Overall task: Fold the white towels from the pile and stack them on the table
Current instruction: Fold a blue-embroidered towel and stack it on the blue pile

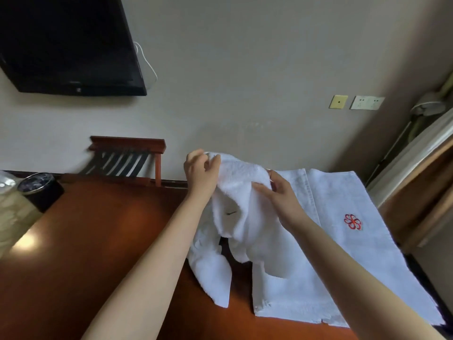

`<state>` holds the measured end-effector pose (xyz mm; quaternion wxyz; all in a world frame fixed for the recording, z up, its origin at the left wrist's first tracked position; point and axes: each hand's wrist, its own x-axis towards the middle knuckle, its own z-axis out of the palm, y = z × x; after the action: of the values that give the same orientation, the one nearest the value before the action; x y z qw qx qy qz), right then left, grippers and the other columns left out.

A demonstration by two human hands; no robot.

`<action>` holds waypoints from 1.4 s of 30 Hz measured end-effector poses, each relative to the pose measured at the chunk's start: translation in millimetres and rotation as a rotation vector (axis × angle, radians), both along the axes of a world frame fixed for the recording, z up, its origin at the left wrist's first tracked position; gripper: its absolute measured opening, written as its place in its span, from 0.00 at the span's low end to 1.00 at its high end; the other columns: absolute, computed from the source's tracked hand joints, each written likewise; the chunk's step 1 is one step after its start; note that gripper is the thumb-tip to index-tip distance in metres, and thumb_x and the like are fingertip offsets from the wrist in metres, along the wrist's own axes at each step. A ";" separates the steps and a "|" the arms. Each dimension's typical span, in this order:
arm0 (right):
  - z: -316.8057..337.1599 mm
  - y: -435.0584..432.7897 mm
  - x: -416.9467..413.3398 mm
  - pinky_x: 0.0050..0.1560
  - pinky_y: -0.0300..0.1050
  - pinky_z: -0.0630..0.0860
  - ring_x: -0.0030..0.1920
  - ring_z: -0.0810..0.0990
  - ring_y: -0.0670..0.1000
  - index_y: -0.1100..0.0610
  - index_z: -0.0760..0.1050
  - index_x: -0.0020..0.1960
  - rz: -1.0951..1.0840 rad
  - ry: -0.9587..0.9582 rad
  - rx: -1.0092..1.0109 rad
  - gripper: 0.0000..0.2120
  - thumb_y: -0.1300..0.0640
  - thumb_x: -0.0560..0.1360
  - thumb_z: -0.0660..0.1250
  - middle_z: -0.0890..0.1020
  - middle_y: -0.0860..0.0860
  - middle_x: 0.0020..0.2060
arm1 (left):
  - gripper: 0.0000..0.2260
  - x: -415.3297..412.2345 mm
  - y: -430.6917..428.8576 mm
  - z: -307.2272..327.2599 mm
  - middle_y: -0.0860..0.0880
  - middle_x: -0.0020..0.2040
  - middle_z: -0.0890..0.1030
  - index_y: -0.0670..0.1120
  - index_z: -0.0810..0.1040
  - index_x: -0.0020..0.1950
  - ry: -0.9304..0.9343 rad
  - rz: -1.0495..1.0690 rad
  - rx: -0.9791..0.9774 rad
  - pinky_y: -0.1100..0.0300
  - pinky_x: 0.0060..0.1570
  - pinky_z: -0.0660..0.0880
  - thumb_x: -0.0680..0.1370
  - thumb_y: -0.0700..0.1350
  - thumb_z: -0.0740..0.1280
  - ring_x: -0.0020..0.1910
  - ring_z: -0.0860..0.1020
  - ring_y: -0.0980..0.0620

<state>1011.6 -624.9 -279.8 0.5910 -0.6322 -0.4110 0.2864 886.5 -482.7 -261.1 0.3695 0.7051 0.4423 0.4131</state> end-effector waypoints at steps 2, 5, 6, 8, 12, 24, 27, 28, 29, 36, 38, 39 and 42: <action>14.3 1.1 -2.5 0.36 0.37 0.61 0.34 0.62 0.46 0.56 0.63 0.37 -0.014 0.036 0.061 0.15 0.52 0.72 0.68 0.64 0.50 0.33 | 0.13 -3.4 -10.2 -2.5 0.50 0.46 0.70 0.41 0.68 0.36 -0.060 -0.085 -0.107 0.61 0.46 0.66 0.79 0.45 0.64 0.46 0.70 0.53; 25.0 3.5 -14.9 0.33 0.38 0.60 0.34 0.60 0.47 0.57 0.61 0.39 -0.016 0.022 0.113 0.16 0.53 0.74 0.66 0.60 0.51 0.34 | 0.17 -9.2 -31.2 0.0 0.47 0.32 0.64 0.44 0.63 0.34 -0.158 -0.082 -0.215 0.57 0.37 0.61 0.79 0.46 0.63 0.36 0.64 0.50; 25.4 3.3 -18.8 0.31 0.37 0.60 0.32 0.60 0.46 0.56 0.60 0.38 -0.019 0.018 0.125 0.16 0.54 0.75 0.66 0.61 0.49 0.33 | 0.17 -12.1 -37.6 0.5 0.48 0.31 0.64 0.44 0.63 0.33 -0.167 -0.047 -0.226 0.57 0.38 0.61 0.80 0.46 0.63 0.35 0.64 0.49; 25.4 2.8 -25.7 0.29 0.33 0.60 0.29 0.59 0.42 0.52 0.59 0.37 -0.025 0.016 0.140 0.17 0.54 0.76 0.66 0.61 0.42 0.29 | 0.17 -20.9 -49.3 1.9 0.48 0.30 0.65 0.43 0.64 0.34 -0.176 0.036 -0.228 0.56 0.39 0.62 0.80 0.46 0.62 0.35 0.65 0.49; 17.3 -0.7 -46.8 0.32 0.31 0.64 0.31 0.62 0.41 0.52 0.62 0.40 0.066 -0.015 0.161 0.14 0.49 0.75 0.67 0.63 0.39 0.30 | 0.14 -50.4 -60.6 1.4 0.51 0.32 0.70 0.44 0.69 0.36 -0.224 0.254 -0.191 0.56 0.39 0.66 0.81 0.47 0.59 0.34 0.68 0.52; 1.3 53.9 -173.4 0.53 0.22 0.65 0.55 0.73 0.30 0.50 0.72 0.62 0.046 -0.120 0.240 0.15 0.53 0.77 0.68 0.77 0.32 0.52 | 0.11 -185.4 -13.2 -14.1 0.53 0.34 0.71 0.43 0.72 0.41 -0.308 0.099 -0.077 0.68 0.36 0.67 0.79 0.48 0.64 0.33 0.69 0.61; 3.1 90.1 -218.0 0.51 0.22 0.66 0.55 0.74 0.31 0.53 0.73 0.62 0.008 -0.159 0.248 0.15 0.54 0.77 0.68 0.78 0.35 0.52 | 0.11 -232.6 13.7 -23.6 0.52 0.48 0.78 0.44 0.76 0.57 -0.291 -0.009 -0.115 0.65 0.47 0.72 0.79 0.49 0.64 0.48 0.76 0.56; 3.4 101.2 -232.4 0.52 0.22 0.66 0.55 0.74 0.31 0.53 0.74 0.62 -0.002 -0.185 0.248 0.15 0.53 0.76 0.68 0.78 0.35 0.52 | 0.12 -246.3 21.6 -25.4 0.51 0.52 0.78 0.45 0.75 0.60 -0.281 -0.019 -0.122 0.62 0.52 0.73 0.79 0.49 0.63 0.53 0.77 0.54; 3.1 110.9 -245.2 0.52 0.23 0.66 0.55 0.74 0.32 0.52 0.74 0.61 -0.011 -0.193 0.249 0.14 0.53 0.76 0.69 0.78 0.35 0.52 | 0.14 -258.0 28.9 -26.3 0.50 0.57 0.78 0.46 0.74 0.63 -0.274 -0.017 -0.136 0.58 0.57 0.74 0.79 0.48 0.63 0.58 0.76 0.53; -15.1 155.9 -282.4 0.49 0.31 0.72 0.51 0.79 0.40 0.49 0.77 0.55 -0.027 -0.085 0.198 0.08 0.50 0.77 0.67 0.82 0.39 0.48 | 0.22 -296.1 66.5 -37.0 0.65 0.65 0.71 0.59 0.66 0.70 -0.251 -0.162 -0.226 0.55 0.70 0.65 0.77 0.55 0.65 0.67 0.67 0.65; -19.6 175.5 -291.1 0.47 0.30 0.72 0.49 0.79 0.40 0.49 0.77 0.54 0.010 -0.037 0.183 0.08 0.49 0.76 0.66 0.82 0.39 0.47 | 0.26 -304.4 76.4 -42.0 0.66 0.67 0.68 0.60 0.63 0.72 -0.276 -0.145 -0.250 0.61 0.68 0.64 0.75 0.57 0.64 0.67 0.65 0.69; -20.5 185.7 -297.2 0.46 0.29 0.72 0.48 0.79 0.39 0.50 0.77 0.54 0.026 -0.014 0.186 0.09 0.48 0.76 0.66 0.82 0.39 0.46 | 0.27 -309.7 80.8 -44.4 0.65 0.68 0.67 0.60 0.62 0.73 -0.271 -0.126 -0.254 0.64 0.67 0.63 0.74 0.58 0.64 0.67 0.64 0.69; -21.8 215.0 -318.8 0.47 0.31 0.73 0.48 0.79 0.41 0.51 0.77 0.54 0.011 0.076 0.230 0.09 0.49 0.77 0.65 0.82 0.41 0.45 | 0.30 -330.5 96.6 -45.8 0.66 0.67 0.65 0.60 0.60 0.73 -0.212 -0.116 -0.250 0.69 0.61 0.63 0.72 0.61 0.65 0.66 0.64 0.69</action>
<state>692.9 -409.9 -301.6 0.6733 -0.5467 -0.4218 0.2643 556.0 -386.1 -307.0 0.5219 0.6306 0.4074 0.4049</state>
